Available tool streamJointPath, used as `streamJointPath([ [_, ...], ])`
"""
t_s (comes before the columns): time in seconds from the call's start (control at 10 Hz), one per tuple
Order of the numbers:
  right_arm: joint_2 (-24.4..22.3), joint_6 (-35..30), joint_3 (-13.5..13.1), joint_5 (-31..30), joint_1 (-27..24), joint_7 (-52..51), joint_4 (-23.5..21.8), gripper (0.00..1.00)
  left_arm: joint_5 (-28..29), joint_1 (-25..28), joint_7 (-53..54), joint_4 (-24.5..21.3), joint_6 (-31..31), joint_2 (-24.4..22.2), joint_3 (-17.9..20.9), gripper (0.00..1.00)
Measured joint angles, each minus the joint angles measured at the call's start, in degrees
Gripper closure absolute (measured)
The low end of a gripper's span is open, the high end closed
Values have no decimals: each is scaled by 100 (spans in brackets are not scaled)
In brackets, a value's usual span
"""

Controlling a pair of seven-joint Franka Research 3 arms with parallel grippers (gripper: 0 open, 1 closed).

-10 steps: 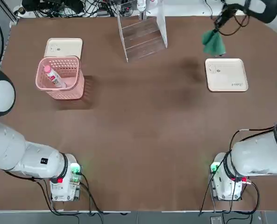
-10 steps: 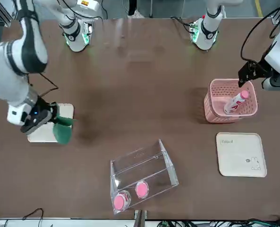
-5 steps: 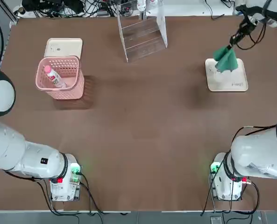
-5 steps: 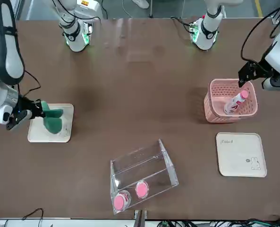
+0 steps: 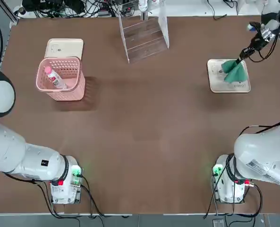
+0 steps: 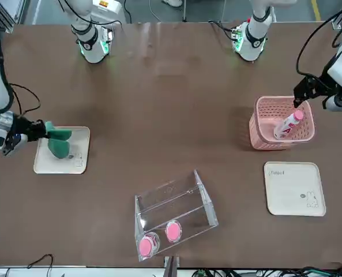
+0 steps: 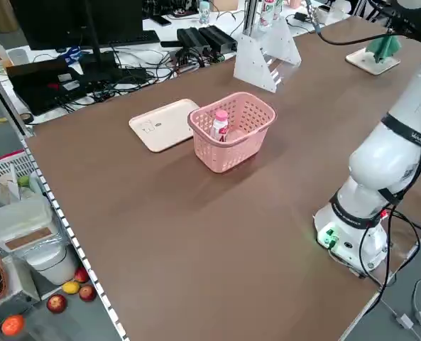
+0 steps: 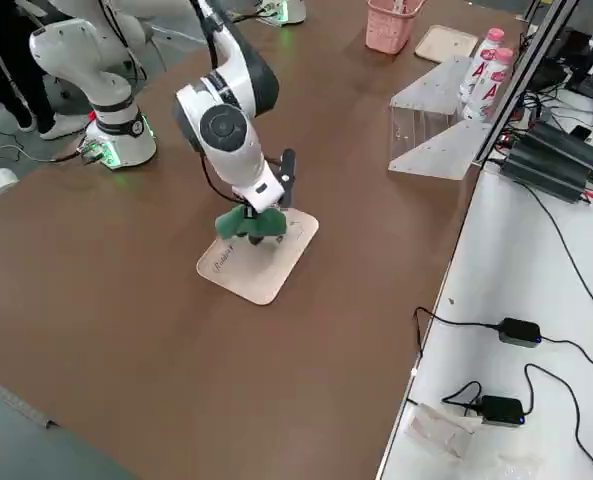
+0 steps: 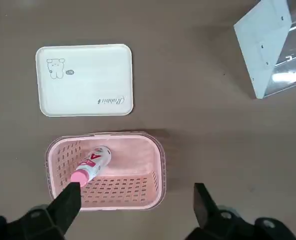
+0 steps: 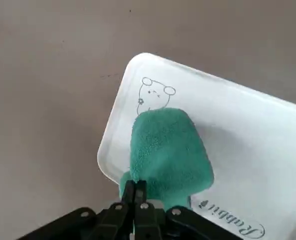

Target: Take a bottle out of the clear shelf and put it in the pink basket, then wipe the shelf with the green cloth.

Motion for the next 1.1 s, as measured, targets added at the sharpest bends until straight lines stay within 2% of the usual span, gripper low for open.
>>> streamJointPath([
  [0.4,139,114,-1,10,-203,-469,98,98,0,-2,0,0,11,0,0,0],
  [0.6,251,509,-2,-21,-323,-954,100,98,0,-15,-4,0,36,0,-4,0],
  [0.9,748,1265,-11,-94,-625,-1765,93,98,0,-13,-5,0,43,0,-3,0],
  [1.1,959,1543,-14,-106,-779,-2129,99,98,0,-15,-3,0,43,0,-4,0],
])
